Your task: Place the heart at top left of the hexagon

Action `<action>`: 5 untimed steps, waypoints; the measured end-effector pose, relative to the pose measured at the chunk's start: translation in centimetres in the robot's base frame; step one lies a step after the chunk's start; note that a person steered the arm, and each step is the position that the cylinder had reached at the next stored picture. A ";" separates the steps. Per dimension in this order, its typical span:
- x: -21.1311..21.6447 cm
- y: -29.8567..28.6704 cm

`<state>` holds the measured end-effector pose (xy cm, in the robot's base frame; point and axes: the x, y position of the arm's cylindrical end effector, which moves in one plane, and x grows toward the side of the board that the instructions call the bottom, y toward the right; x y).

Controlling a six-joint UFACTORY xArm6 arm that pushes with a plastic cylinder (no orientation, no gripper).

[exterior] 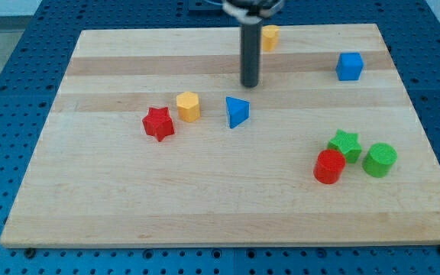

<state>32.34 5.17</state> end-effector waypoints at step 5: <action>-6.3 2.1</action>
<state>26.05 7.22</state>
